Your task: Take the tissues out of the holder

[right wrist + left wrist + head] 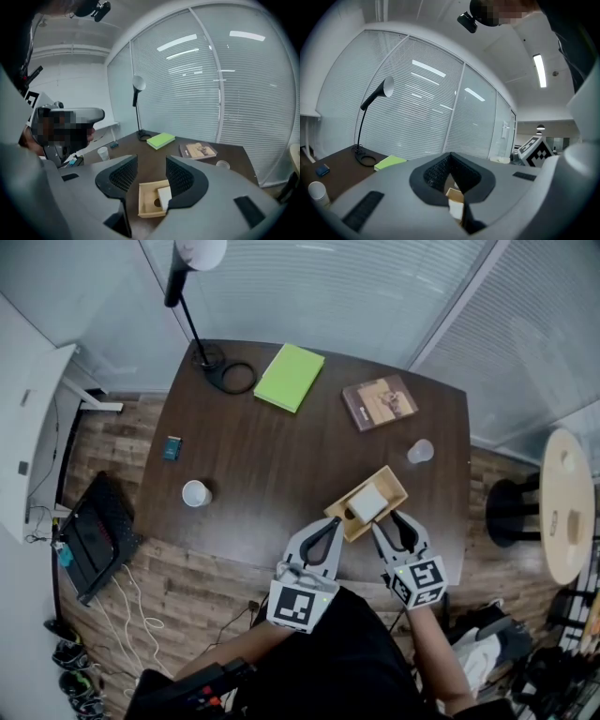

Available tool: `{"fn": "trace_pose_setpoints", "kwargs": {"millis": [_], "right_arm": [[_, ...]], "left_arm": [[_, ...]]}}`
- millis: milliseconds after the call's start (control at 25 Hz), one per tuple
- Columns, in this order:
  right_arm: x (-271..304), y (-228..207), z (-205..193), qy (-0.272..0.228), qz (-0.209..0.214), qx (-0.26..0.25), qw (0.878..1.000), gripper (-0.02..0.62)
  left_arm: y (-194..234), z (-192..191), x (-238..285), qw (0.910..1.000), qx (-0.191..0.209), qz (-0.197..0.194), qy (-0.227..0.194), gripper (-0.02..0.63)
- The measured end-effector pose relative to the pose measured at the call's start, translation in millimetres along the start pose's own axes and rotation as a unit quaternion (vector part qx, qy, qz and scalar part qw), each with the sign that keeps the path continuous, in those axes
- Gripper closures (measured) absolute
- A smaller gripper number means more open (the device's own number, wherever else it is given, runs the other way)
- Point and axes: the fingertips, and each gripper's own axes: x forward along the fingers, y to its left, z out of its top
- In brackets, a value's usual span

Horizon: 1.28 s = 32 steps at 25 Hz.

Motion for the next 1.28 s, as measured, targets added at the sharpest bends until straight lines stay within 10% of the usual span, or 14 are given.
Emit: {"fn": "trace_pose_setpoints", "kwargs": {"millis": [280,1280], "right_arm": [[25.8,-19.9,-39.2,0.080,0.018,-0.040,0.996,0.300],[103.3,-71.3,-149.4,0.310,0.069,-0.063,0.946,0.174]], "left_arm": [[8.8,-4.2,4.2,0.9999,-0.002,0.007,0.008,0.606],[42.1,-5.7,5.0,0.9984,-0.009,0.054,0.015,0.606]]}}
